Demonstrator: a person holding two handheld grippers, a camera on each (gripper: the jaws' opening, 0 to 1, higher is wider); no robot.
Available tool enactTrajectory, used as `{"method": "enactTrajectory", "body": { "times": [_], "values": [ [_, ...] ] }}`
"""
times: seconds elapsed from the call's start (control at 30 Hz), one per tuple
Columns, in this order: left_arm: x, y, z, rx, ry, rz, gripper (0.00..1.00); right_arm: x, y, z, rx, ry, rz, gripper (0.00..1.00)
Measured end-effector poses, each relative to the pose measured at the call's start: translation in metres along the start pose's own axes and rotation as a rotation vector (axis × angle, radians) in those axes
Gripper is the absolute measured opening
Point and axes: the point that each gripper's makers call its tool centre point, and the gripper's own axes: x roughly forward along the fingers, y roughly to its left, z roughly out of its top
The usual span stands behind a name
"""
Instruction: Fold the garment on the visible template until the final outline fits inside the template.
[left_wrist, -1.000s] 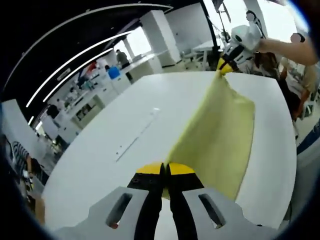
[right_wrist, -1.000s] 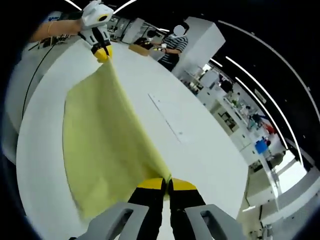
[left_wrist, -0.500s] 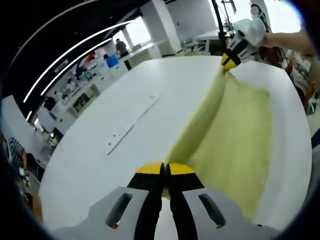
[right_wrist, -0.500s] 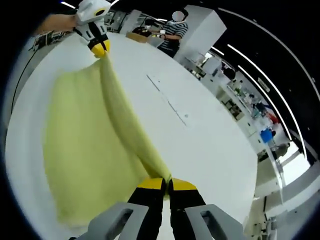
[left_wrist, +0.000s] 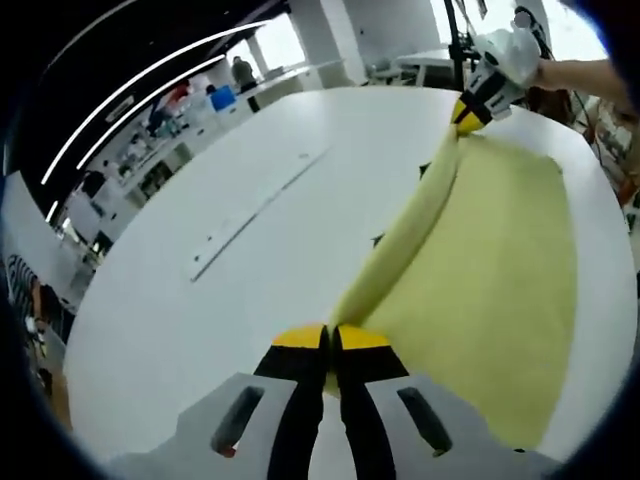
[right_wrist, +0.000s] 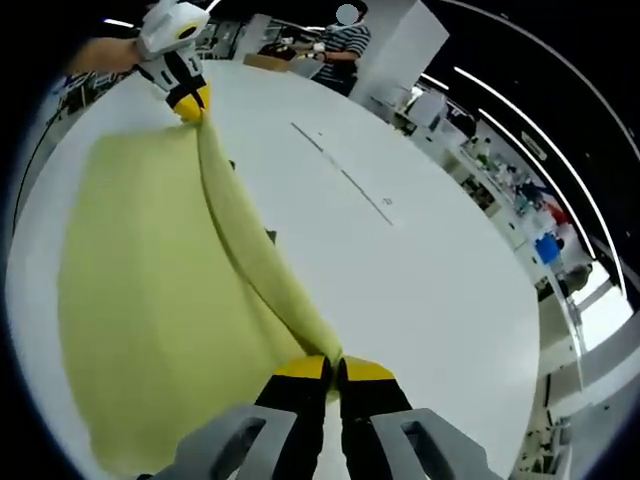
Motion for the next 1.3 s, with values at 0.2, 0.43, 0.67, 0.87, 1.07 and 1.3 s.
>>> {"method": "enactTrajectory", "body": {
  "times": [0.2,0.43,0.67,0.87,1.07,1.3],
  "values": [
    [0.008,0.002,-0.011,-0.04,0.011,0.006,0.03,0.007,0.001,-0.005,0.029,0.002,0.016,0.0],
    [0.001,0.001,-0.012,-0.012,0.0,-0.004,0.12,0.007,-0.002,-0.007,0.086,-0.009,0.025,0.08],
    [-0.005,-0.003,-0.014,0.084,0.022,-0.017,0.19,0.0,0.003,-0.007,0.097,-0.018,0.055,0.19],
    [-0.005,0.005,-0.018,0.119,0.032,0.02,0.15,-0.002,0.003,-0.008,0.011,-0.016,0.045,0.21],
    [-0.002,0.008,-0.021,0.121,0.025,0.036,0.05,0.005,-0.004,-0.012,-0.013,0.003,0.011,0.0],
    [-0.007,0.015,-0.017,-0.009,-0.025,0.061,0.02,0.002,-0.012,-0.004,0.196,-0.056,0.006,0.0]
  ]
}}
